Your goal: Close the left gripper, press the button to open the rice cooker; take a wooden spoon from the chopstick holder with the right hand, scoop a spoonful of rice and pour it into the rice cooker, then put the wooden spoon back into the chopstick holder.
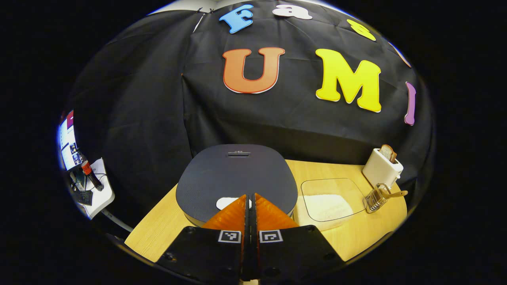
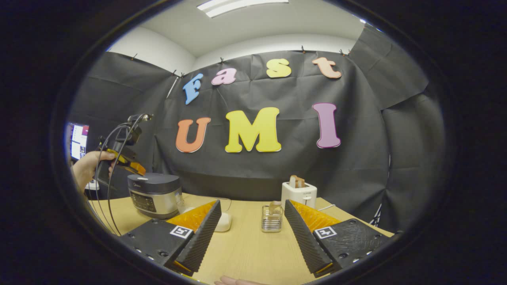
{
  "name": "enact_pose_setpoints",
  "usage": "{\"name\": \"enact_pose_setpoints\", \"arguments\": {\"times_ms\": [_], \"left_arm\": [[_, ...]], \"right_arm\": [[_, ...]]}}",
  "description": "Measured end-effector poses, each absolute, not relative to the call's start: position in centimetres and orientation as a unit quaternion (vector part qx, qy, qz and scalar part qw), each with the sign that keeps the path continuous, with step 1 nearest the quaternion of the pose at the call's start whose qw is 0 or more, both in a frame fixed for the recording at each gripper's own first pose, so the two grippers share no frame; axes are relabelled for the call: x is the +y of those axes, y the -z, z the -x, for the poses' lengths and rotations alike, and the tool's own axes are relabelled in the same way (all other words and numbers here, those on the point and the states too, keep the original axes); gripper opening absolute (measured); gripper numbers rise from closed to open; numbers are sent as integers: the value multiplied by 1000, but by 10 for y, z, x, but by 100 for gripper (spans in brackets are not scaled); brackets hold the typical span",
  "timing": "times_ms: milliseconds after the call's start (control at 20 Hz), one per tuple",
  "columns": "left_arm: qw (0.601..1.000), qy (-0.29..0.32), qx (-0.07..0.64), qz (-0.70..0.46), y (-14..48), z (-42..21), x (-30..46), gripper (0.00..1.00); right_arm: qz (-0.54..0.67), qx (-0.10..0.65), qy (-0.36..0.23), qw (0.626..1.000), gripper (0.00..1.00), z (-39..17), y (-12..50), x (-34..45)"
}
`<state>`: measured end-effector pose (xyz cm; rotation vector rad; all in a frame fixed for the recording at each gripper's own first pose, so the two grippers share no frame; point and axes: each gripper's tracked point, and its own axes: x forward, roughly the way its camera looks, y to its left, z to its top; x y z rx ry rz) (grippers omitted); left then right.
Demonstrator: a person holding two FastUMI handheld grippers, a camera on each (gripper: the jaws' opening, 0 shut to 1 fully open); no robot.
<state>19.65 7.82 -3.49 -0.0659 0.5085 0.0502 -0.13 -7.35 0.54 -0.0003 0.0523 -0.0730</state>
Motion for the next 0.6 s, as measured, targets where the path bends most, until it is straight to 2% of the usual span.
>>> {"name": "enact_pose_setpoints", "arguments": {"times_ms": [600], "left_arm": [[961, -31, 274, 23, 57, -202, 85, 3]], "right_arm": [[-12, 24, 32, 999, 95, 7, -14, -79]]}}
